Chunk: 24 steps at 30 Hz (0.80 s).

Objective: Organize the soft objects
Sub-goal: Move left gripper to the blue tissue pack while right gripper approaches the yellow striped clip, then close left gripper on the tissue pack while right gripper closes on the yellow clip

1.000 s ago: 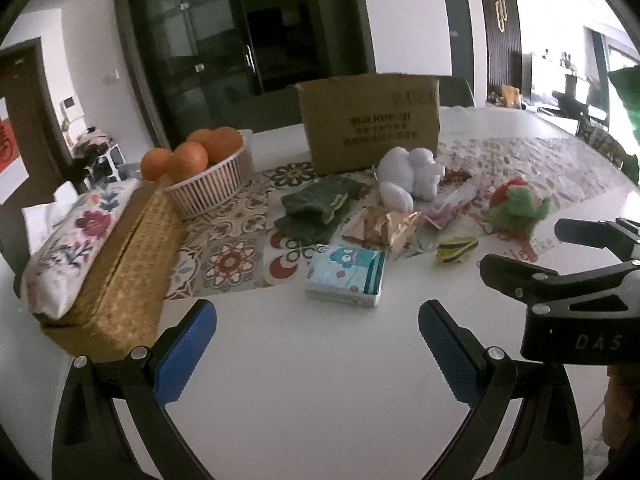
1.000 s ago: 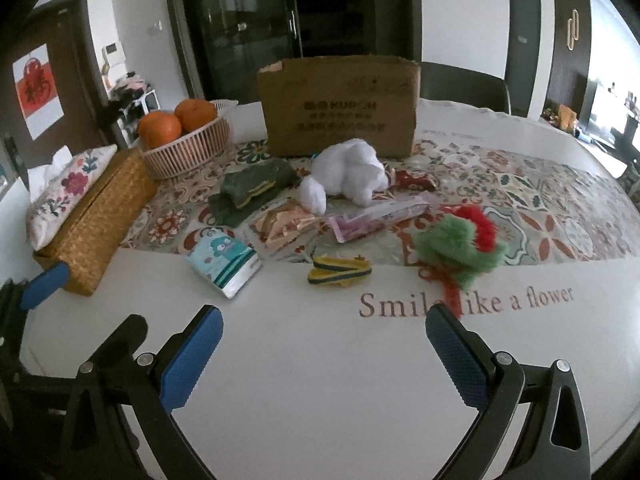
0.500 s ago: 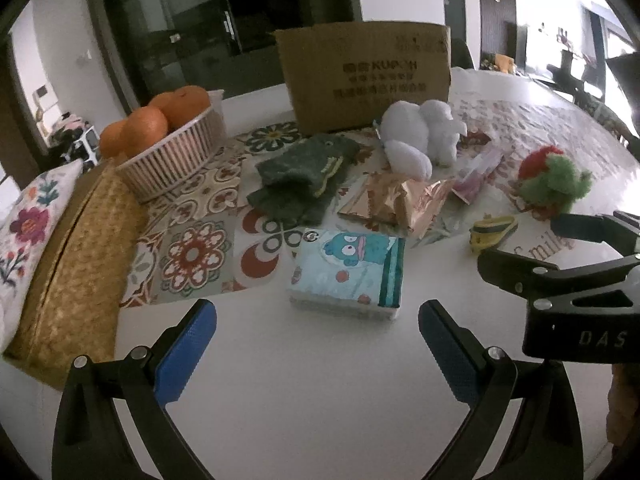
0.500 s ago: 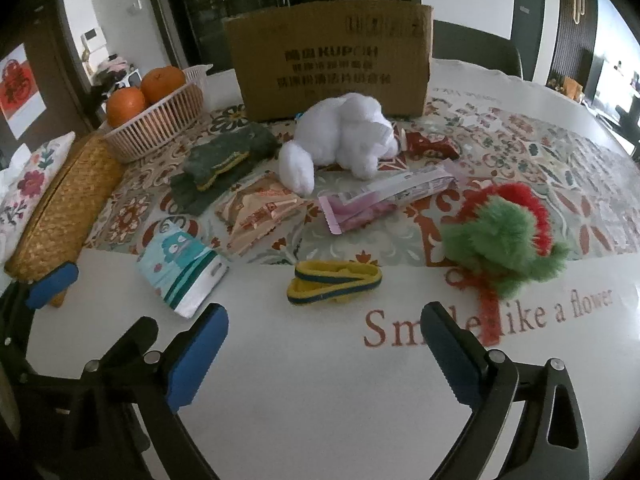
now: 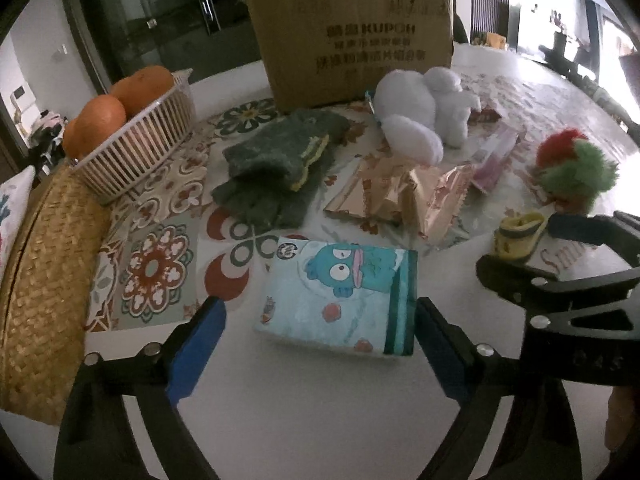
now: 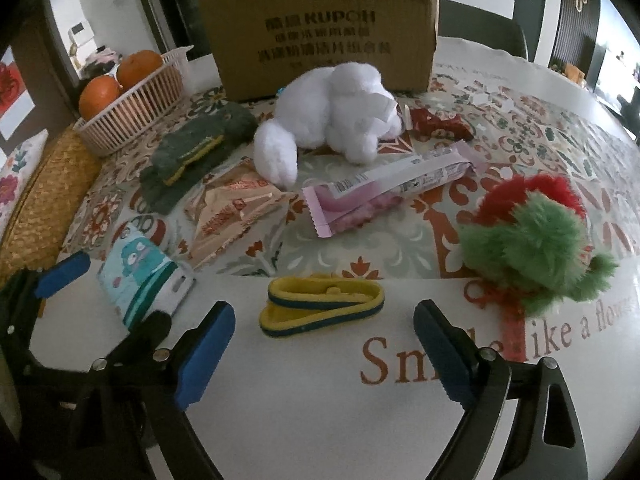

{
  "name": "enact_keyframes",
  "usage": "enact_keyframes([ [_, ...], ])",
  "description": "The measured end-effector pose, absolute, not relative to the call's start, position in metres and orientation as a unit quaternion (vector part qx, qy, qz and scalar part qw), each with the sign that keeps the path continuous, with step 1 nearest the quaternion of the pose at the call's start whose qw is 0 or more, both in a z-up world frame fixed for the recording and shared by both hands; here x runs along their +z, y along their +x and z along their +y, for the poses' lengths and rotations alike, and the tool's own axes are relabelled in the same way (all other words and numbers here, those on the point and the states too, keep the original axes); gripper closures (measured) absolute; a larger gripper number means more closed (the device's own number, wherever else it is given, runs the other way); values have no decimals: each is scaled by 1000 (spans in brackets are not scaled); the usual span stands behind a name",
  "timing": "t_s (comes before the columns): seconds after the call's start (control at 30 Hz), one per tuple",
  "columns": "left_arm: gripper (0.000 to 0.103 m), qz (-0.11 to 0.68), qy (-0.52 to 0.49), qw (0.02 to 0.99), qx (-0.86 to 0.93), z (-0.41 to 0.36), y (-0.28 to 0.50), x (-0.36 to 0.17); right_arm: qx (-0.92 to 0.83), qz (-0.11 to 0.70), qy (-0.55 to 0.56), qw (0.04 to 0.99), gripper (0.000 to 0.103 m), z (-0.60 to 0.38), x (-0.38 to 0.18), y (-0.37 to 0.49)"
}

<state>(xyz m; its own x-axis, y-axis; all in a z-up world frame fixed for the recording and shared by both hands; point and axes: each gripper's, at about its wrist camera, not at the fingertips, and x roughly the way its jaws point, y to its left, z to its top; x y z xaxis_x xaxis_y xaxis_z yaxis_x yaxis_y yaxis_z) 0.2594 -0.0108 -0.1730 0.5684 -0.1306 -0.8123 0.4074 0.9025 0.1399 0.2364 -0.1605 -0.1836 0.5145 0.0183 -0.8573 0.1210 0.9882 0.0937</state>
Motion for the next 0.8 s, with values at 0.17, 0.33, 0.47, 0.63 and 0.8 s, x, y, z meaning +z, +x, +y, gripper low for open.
enact_keyframes([
  [0.17,27,443,147,870,-161,-13,260,-175,-38,491,61,868,21,-161,-184,239],
  [0.33,28,446,134,874,-142,-13,259,-174,-47,483,44,873,41,-164,-183,238],
  [0.47,28,450,126,874,-130,-14,257,-172,-44,478,28,877,44,-165,-183,236],
  [0.63,28,450,113,880,-105,-15,255,-166,-27,480,38,876,45,-170,-182,235],
  [0.8,28,454,111,880,-80,-18,256,-157,-19,492,48,869,45,-176,-180,238],
])
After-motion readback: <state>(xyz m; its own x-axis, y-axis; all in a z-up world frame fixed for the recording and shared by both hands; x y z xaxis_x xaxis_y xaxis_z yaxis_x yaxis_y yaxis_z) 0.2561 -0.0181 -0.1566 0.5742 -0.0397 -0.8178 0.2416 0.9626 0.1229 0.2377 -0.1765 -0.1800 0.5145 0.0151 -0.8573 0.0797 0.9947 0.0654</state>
